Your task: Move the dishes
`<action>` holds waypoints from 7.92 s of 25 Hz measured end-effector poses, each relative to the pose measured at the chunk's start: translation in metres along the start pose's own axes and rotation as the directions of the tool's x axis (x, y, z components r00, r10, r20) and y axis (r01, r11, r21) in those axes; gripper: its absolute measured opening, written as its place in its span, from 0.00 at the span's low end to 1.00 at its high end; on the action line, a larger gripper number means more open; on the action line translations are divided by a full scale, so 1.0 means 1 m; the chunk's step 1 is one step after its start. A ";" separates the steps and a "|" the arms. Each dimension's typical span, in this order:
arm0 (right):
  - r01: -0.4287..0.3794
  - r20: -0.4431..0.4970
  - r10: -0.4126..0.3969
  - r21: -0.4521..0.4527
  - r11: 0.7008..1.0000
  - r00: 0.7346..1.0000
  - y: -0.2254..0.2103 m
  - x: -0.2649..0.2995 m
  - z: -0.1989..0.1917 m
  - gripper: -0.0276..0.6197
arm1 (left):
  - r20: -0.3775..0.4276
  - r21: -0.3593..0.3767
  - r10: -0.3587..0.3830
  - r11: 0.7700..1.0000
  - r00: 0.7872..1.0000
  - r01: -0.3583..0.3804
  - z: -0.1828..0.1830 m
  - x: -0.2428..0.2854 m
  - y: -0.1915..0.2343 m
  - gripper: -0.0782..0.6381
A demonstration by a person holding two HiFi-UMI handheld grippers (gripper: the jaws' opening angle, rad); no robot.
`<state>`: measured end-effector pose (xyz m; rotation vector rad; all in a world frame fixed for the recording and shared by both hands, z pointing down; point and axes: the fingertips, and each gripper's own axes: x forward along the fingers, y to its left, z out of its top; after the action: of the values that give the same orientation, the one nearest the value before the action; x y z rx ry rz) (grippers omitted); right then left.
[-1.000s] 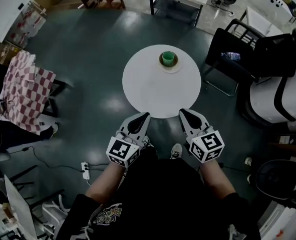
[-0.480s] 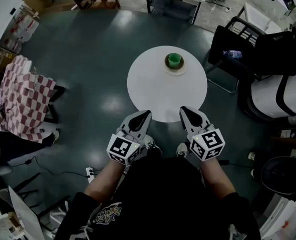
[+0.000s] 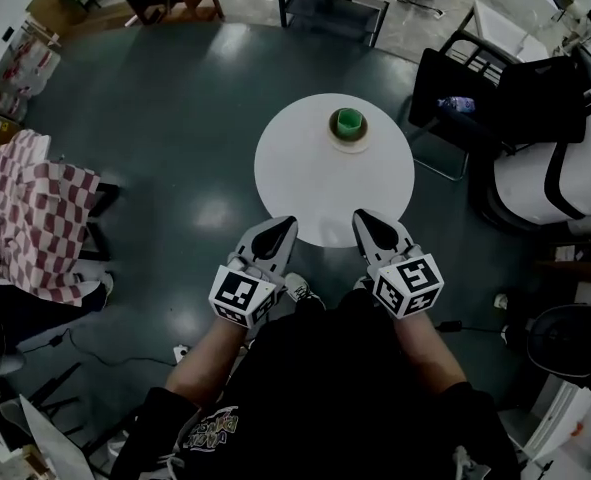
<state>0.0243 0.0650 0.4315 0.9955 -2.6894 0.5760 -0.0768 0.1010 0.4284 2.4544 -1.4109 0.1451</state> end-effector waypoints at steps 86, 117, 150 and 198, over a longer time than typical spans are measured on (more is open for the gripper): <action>-0.145 -0.321 0.046 -0.290 0.946 0.946 -0.193 0.235 -0.039 0.52 | -0.055 -0.113 0.227 0.966 0.972 -0.232 -0.009 0.118 0.070 0.12; 0.255 -0.261 -0.282 -0.135 0.958 0.923 -0.283 0.107 -0.068 0.52 | -0.064 -0.044 -0.061 0.997 0.996 0.058 0.005 0.170 0.018 0.12; 0.207 -0.343 -0.259 -0.179 0.962 0.903 -0.297 0.130 -0.083 0.53 | -0.082 -0.075 -0.012 0.997 0.997 0.006 -0.005 0.180 0.029 0.12; -0.030 -0.009 0.029 -0.156 0.987 1.000 0.048 -0.025 -0.005 0.08 | 0.002 -0.019 -0.014 1.000 1.000 0.014 0.002 -0.016 -0.055 0.12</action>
<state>0.0116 0.1151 0.4141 0.9123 -2.6990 0.3663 -0.0384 0.1395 0.4109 2.4490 -1.3898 0.1263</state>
